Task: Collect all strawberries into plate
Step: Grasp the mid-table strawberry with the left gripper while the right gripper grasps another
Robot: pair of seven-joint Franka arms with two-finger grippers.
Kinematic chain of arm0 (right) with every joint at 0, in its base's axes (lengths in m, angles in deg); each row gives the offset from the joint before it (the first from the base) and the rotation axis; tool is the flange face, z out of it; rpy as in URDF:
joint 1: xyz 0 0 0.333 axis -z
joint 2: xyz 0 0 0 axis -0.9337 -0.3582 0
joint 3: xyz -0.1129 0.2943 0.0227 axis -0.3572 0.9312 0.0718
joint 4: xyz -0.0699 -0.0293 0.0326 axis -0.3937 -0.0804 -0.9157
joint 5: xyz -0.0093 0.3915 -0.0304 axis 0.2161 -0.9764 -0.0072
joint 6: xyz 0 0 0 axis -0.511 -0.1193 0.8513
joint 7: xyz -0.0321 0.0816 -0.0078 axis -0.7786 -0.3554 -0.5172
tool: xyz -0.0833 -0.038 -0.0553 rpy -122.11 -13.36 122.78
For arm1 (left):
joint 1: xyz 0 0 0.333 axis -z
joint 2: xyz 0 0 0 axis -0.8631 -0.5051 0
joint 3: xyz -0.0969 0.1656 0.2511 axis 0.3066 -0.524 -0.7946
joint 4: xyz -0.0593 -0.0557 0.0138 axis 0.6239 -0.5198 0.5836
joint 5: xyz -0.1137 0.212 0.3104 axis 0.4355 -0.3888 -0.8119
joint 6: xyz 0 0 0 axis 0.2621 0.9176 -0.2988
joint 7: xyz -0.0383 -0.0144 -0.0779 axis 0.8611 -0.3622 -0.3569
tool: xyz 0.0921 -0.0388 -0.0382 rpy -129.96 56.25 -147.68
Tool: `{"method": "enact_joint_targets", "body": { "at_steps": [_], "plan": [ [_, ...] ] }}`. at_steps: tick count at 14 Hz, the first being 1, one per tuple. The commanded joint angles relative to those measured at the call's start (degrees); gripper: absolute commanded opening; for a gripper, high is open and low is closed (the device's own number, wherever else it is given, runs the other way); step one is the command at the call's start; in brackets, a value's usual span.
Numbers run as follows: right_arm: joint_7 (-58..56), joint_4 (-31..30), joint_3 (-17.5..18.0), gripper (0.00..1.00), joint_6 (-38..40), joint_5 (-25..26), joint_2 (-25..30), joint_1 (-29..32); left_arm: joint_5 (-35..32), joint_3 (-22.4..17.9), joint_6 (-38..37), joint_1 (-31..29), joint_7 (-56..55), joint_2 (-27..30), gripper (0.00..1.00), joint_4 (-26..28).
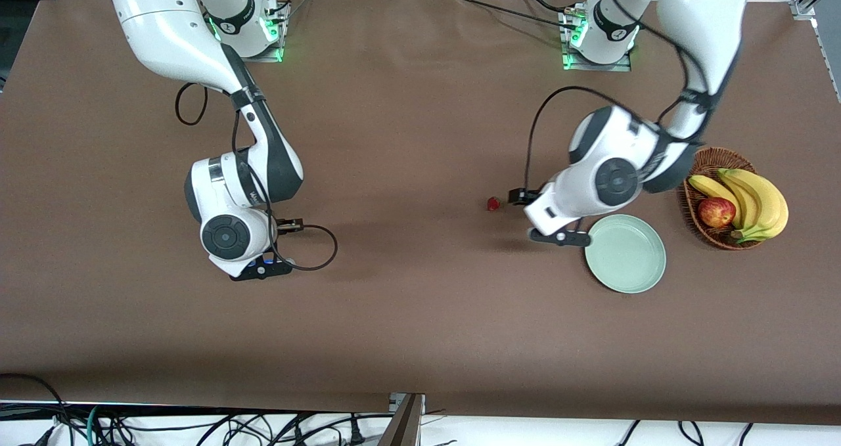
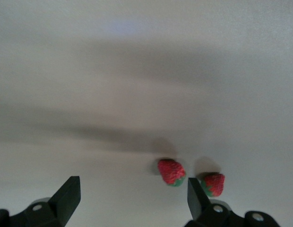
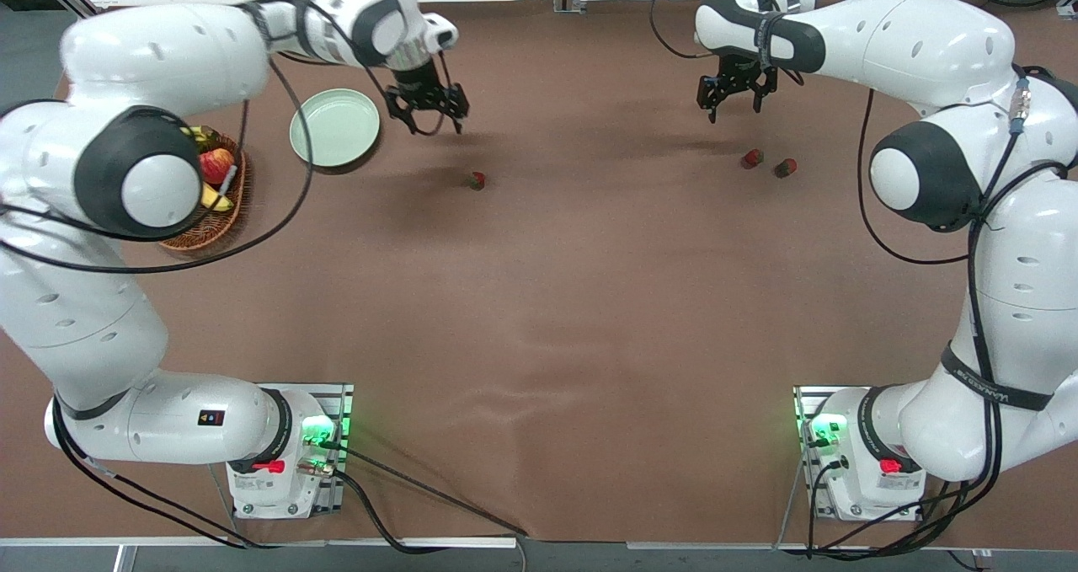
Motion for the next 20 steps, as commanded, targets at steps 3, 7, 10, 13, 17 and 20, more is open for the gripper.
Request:
{"method": "enact_joint_targets", "body": {
  "at_steps": [3,7,10,13,17,20],
  "plan": [
    [-6.1,-20.7,0.3,1.00,-16.2,-0.4,9.9,3.9,-16.6,-1.0,6.2,7.9,-15.6,-7.1,1.00,-1.4],
    [-6.4,-28.9,0.4,1.00,-25.6,-0.9,11.7,4.7,-16.5,-0.7,5.9,7.8,-18.5,-9.0,1.00,-1.3],
    [-6.4,-30.5,0.4,1.00,-26.0,-3.4,12.0,4.7,-16.3,-0.6,5.9,8.0,-21.5,-9.2,1.00,-1.2],
    [-6.4,-33.1,0.4,0.96,-28.3,-4.6,12.4,4.7,-15.9,-0.5,5.6,8.1,-21.4,-9.3,0.78,-1.0],
    [-6.4,-33.9,0.5,0.47,-29.7,-5.0,12.5,4.7,-12.8,-0.3,5.3,8.6,-21.5,-9.3,0.68,-0.9],
    [-6.3,-33.5,0.6,0.11,-29.3,-5.0,12.9,4.7,-12.8,-0.3,5.2,8.5,-21.4,-9.3,0.58,-0.6]
  ]
}}
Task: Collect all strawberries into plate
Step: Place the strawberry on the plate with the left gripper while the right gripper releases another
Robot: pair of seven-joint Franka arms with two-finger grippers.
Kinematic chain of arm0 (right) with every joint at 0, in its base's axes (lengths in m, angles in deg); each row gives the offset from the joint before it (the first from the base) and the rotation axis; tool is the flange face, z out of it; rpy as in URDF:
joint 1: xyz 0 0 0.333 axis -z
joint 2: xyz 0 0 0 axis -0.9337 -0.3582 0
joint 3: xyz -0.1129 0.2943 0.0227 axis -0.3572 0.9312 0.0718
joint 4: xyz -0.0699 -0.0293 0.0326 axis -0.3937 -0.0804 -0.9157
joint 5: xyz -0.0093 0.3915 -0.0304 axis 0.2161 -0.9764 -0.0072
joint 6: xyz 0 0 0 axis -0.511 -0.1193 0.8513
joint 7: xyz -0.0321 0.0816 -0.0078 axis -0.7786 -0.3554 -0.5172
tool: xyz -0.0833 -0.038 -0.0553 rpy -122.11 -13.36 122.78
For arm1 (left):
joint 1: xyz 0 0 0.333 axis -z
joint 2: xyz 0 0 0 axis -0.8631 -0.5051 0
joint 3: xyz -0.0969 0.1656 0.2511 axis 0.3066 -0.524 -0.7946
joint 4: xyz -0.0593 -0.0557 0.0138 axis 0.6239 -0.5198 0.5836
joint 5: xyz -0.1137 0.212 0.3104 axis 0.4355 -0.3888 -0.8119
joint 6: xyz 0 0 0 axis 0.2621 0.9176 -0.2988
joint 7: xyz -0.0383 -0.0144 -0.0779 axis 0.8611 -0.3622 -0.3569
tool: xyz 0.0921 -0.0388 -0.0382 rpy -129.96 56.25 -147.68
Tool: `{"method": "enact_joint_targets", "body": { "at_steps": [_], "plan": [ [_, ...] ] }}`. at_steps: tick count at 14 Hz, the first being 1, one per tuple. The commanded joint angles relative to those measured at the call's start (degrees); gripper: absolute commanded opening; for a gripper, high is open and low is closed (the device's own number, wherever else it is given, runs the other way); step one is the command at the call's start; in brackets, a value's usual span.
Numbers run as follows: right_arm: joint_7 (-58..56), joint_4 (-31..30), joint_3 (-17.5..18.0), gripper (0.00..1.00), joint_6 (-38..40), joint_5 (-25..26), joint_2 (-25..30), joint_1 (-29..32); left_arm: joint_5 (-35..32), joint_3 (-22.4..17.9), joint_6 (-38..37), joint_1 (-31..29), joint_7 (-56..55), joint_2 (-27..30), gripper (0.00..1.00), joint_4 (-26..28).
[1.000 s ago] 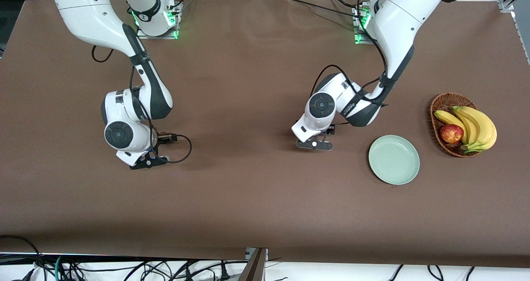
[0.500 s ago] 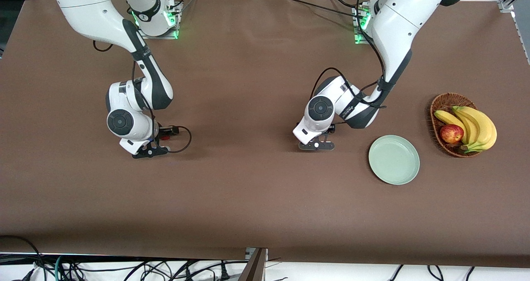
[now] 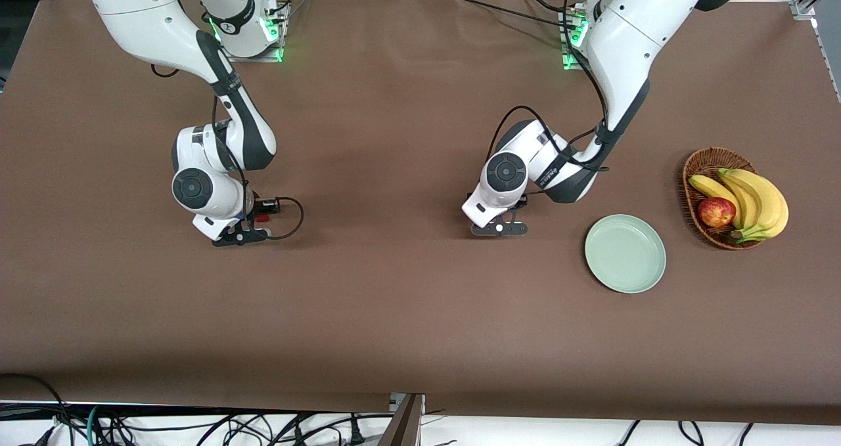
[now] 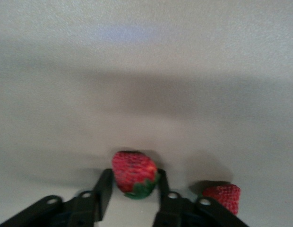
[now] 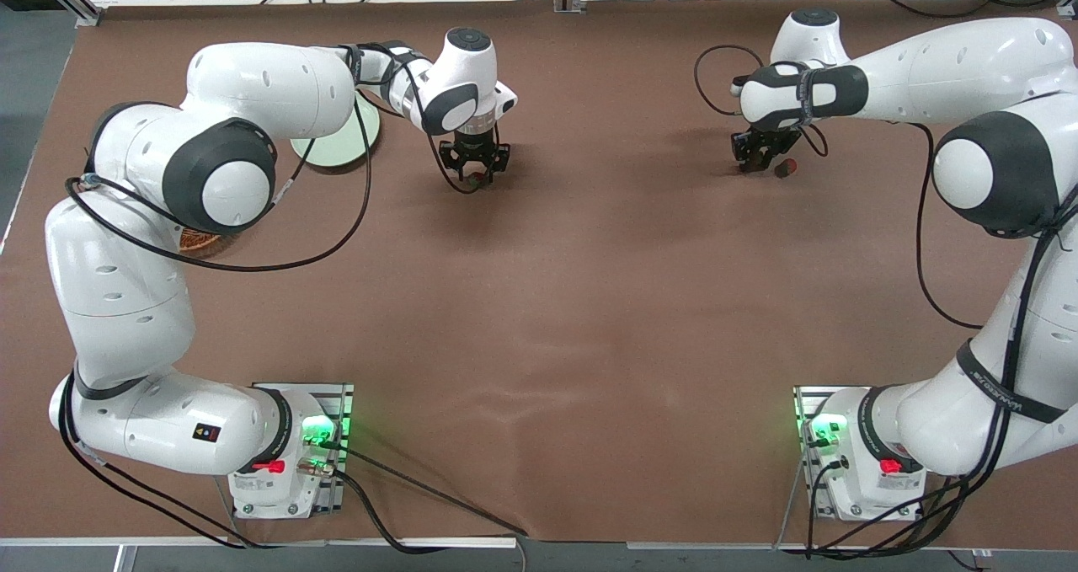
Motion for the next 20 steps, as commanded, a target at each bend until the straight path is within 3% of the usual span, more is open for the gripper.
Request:
{"method": "enact_joint_targets", "body": {
  "at_steps": [1,3,5,6,9,13,15,17,20],
  "plan": [
    [-0.8,-1.9,0.6,0.04,-0.5,-1.1,2.7,0.5,1.2,0.0,-1.5,0.3,-0.4,0.0,0.53,-0.4],
    [-0.6,-0.3,1.0,0.01,-0.1,-1.8,2.9,0.4,1.3,0.0,-4.1,0.3,-0.5,0.2,0.36,-0.6],
    [-0.1,2.3,3.0,0.01,0.0,-6.2,2.8,0.4,1.4,0.0,-5.8,0.0,-0.5,0.6,0.13,-1.2],
    [0.5,3.7,3.5,0.01,-0.1,-9.4,2.7,-0.1,1.4,0.0,-6.0,-0.2,-0.5,0.8,0.11,-1.5],
    [8.0,7.6,4.2,0.01,-0.4,-13.6,1.1,-4.5,1.3,0.0,-8.6,-0.9,0.2,3.3,0.10,-2.6],
    [28.0,18.1,4.2,0.01,-0.9,-13.6,-5.0,-13.2,0.4,-0.6,-24.1,-1.3,0.6,3.6,0.12,-12.3],
    [38.1,23.4,4.2,0.02,-1.9,-13.5,-8.7,-17.7,0.3,-1.5,-26.6,-2.3,3.6,3.5,0.12,-14.7],
    [45.5,27.8,4.2,0.01,-4.6,-13.5,-12.0,-21.2,0.4,-1.9,-26.9,-6.2,15.8,4.0,0.12,-15.1],
    [50.3,28.4,4.2,0.01,-12.4,-13.5,-14.4,-25.1,0.4,-1.8,-26.8,-13.9,40.6,5.1,0.12,-15.1]
  ]
}}
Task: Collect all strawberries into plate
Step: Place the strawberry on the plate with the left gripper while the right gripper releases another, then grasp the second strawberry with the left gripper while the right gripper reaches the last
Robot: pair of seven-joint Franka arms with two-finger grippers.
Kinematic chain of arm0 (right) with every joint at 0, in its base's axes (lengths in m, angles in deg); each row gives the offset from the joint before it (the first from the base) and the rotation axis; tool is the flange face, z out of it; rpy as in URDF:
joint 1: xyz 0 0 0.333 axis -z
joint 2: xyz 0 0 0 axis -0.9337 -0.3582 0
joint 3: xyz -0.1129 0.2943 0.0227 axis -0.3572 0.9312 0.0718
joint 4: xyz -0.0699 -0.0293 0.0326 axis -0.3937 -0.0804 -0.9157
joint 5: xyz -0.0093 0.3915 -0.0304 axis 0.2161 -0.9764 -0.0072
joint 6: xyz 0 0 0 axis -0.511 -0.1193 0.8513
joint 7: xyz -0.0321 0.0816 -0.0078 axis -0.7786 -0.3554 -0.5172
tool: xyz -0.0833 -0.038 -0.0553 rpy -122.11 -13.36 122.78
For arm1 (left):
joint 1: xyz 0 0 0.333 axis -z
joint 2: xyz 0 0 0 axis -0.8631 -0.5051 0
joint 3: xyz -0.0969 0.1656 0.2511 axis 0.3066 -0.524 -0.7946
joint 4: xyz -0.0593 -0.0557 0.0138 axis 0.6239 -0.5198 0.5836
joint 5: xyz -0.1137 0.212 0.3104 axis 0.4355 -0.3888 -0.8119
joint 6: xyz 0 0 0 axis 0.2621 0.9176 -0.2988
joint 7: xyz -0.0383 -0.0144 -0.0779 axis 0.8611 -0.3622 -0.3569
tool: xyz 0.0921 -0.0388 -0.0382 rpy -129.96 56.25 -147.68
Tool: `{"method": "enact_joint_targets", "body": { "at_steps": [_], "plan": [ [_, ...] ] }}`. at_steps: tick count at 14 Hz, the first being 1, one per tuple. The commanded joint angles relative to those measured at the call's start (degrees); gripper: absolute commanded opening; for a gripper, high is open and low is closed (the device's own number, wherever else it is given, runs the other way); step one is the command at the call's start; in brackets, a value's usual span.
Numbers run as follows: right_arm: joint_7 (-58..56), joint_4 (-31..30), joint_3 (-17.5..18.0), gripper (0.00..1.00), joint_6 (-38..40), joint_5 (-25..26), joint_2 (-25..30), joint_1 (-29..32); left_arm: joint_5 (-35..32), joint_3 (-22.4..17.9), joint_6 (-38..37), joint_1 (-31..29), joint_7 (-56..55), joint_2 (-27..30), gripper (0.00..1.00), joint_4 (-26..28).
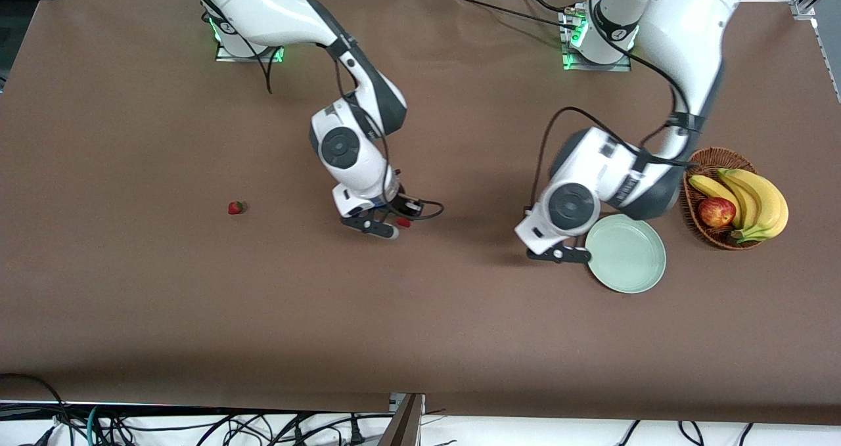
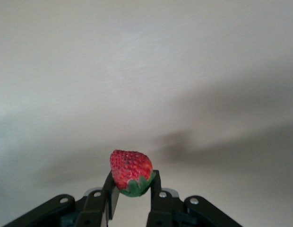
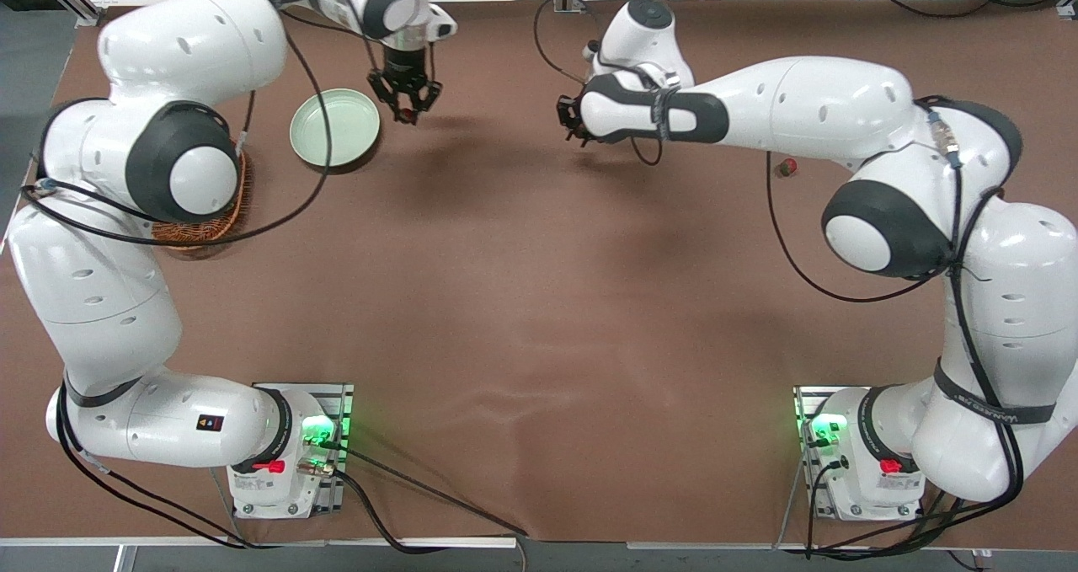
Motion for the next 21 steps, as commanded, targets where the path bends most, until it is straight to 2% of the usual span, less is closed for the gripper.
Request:
{"method": "enact_joint_targets", "body": {
  "at_steps": [1,3,5,7,9,10,11,12,13,14,17,19,21],
  "plan": [
    [3.7,3.0,-0.4,0.01,-6.6,-0.8,-3.5,-3.6,0.5,0.4,-0.6,-7.0,22.9,0.6,0.12,0.0],
    [7.9,7.3,-0.4,0.01,-10.6,-0.7,-7.0,-6.8,1.1,0.3,0.4,-10.9,36.1,-1.6,0.13,-0.6],
    [12.1,13.9,-0.4,0.01,-10.7,-0.7,-11.5,-9.5,0.4,0.3,5.1,-13.5,45.4,-2.9,0.14,-0.9],
    [12.7,19.3,-0.4,0.01,-10.9,-0.6,-15.5,-11.4,0.5,0.3,10.0,-15.9,53.4,-4.6,0.17,-0.4],
    [12.6,21.2,-0.5,0.03,-13.9,-0.6,-18.4,-13.3,1.1,0.3,10.7,-18.3,57.7,-6.9,0.17,-0.4],
    [12.4,21.2,-0.5,0.09,-16.5,-0.6,-19.4,-13.8,1.1,0.3,10.8,-18.8,58.2,-7.5,0.17,-0.4],
    [12.1,21.2,-0.5,0.21,-18.1,-0.6,-20.0,-14.2,1.3,0.3,11.1,-18.8,58.3,-7.5,0.18,-0.3],
    [11.8,21.1,-0.5,0.36,-18.2,-0.6,-20.1,-14.2,1.3,0.3,11.1,-18.7,58.3,-7.5,0.24,-0.3],
    [11.7,21.1,-0.6,0.93,-18.2,-0.2,-20.1,-14.2,1.3,0.4,11.1,-18.7,58.3,-7.5,0.68,-0.3],
    [11.5,21.1,-0.9,1.00,-18.2,0.1,-20.0,-14.1,1.3,0.4,11.1,-18.8,58.4,-7.5,1.00,-0.3],
    [11.3,21.3,-1.1,1.00,-16.8,-0.1,-18.0,-11.7,1.4,0.9,10.3,-19.2,58.3,-6.8,1.00,0.4],
    [9.6,21.3,-0.8,1.00,-8.7,0.1,-14.6,-7.8,1.8,1.6,6.5,-18.2,56.9,-5.1,1.00,0.4],
    [0.9,21.1,-0.7,1.00,2.9,-0.2,-10.0,-3.2,3.1,3.9,5.3,-18.0,51.5,-4.6,1.00,0.4]
  ]
}}
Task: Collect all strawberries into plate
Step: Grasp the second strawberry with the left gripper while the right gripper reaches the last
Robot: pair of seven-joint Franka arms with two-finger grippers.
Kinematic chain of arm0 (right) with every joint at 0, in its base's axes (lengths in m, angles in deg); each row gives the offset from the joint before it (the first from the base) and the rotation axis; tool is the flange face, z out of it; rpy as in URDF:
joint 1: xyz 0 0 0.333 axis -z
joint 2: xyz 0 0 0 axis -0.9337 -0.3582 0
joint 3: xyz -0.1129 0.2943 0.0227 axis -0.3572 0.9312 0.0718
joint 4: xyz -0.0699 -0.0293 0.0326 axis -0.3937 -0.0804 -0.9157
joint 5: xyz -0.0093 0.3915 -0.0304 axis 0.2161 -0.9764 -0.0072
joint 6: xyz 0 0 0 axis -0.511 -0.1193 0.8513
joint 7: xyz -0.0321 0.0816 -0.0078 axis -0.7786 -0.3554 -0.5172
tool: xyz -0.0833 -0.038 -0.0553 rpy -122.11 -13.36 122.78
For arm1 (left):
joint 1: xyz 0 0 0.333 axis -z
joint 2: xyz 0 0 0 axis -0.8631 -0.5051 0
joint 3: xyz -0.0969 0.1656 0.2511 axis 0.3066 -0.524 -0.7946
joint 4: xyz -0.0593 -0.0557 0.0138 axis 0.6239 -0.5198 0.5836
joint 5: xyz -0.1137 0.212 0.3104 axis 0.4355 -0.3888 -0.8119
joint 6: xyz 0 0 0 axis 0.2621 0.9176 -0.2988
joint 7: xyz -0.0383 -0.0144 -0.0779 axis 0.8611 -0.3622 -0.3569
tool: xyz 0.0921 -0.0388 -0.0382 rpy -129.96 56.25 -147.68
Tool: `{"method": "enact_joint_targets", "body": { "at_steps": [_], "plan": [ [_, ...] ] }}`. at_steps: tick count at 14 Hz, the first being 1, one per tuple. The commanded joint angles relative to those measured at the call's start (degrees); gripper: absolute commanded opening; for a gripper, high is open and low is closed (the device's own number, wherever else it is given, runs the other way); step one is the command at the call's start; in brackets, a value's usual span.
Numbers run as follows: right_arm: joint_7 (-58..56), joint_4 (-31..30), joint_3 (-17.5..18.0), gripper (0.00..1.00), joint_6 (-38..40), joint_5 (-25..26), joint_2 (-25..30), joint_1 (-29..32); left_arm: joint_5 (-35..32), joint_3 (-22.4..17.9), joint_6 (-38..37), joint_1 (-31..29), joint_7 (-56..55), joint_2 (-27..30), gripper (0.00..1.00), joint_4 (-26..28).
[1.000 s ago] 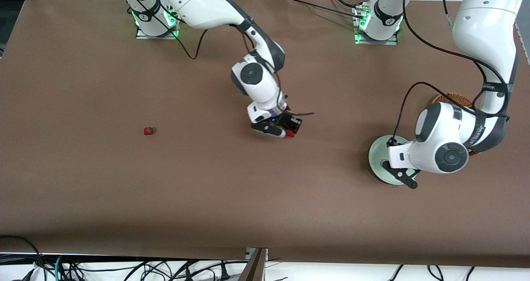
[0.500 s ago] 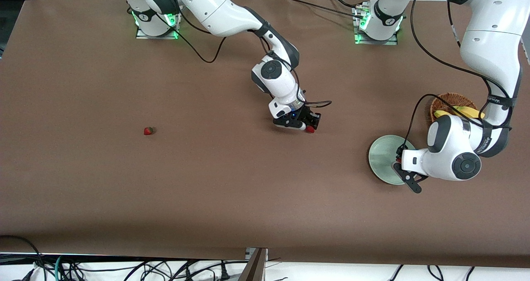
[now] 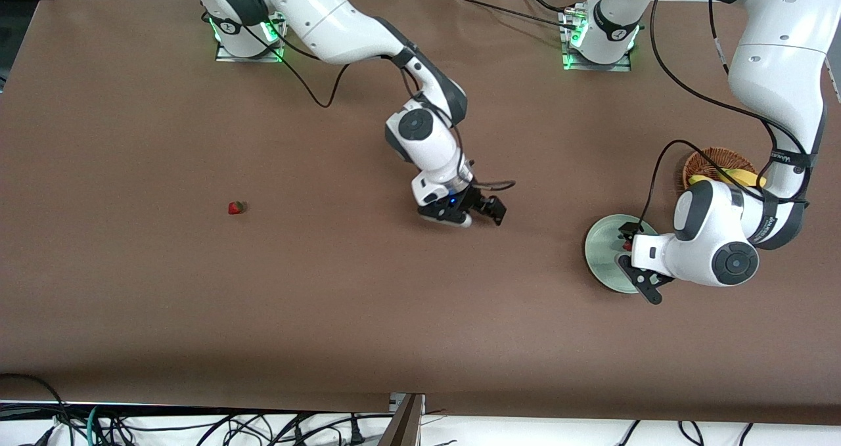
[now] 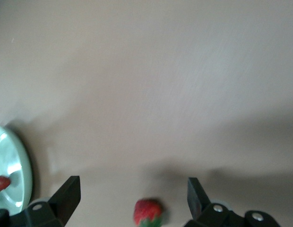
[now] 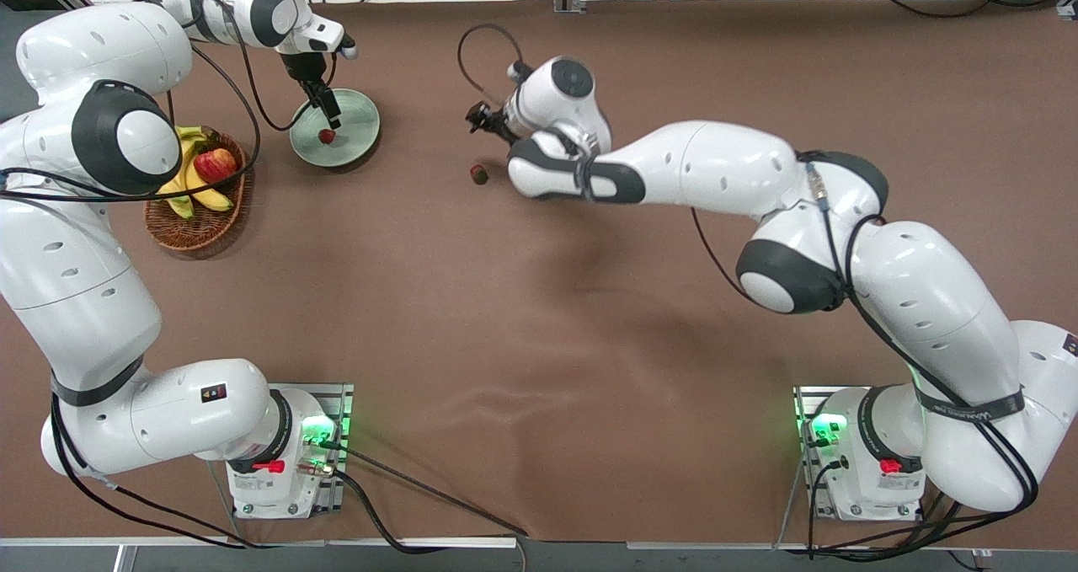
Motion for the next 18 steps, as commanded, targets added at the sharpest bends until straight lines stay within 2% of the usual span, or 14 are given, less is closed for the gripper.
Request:
{"method": "enact_joint_targets", "body": {
  "at_steps": [1,4,6,8,9,11,13,15,18],
  "plan": [
    [-11.3,-1.3,1.0,1.00,16.1,-0.4,7.2,6.7,1.5,3.2,-2.4,0.4,-7.2,2.1,1.00,0.5],
    [-23.8,-2.0,0.7,1.00,34.7,0.0,12.5,13.8,2.3,9.1,-2.9,1.1,-22.2,1.8,1.00,0.5],
    [-32.7,-2.1,-0.4,1.00,45.8,0.2,13.5,18.5,2.5,9.8,-2.4,4.3,-31.9,1.6,1.00,0.5],
    [-39.5,-2.3,-3.6,1.00,54.1,0.3,14.1,21.4,2.5,9.8,-2.0,8.6,-43.4,1.5,1.00,0.5],
    [-42.6,-2.8,-6.4,1.00,56.4,1.1,14.1,21.8,2.5,9.8,-0.4,10.9,-50.5,1.4,1.00,0.7],
    [-51.1,-6.4,-12.1,1.00,57.2,3.7,14.8,21.6,2.1,9.7,3.8,14.2,-66.5,0.6,1.00,2.9],
    [-58.0,-10.1,-17.4,1.00,56.2,3.7,14.8,21.8,1.3,9.5,10.3,16.0,-77.3,0.6,1.00,7.1],
    [-59.3,-14.4,-19.4,1.00,53.7,3.8,15.6,21.8,1.3,9.4,15.3,16.3,-81.4,0.6,1.00,10.7],
    [-60.4,-23.7,-19.9,1.00,46.1,3.9,18.8,21.8,1.3,9.3,20.7,16.1,-84.2,0.8,1.00,14.8]
  ]
}}
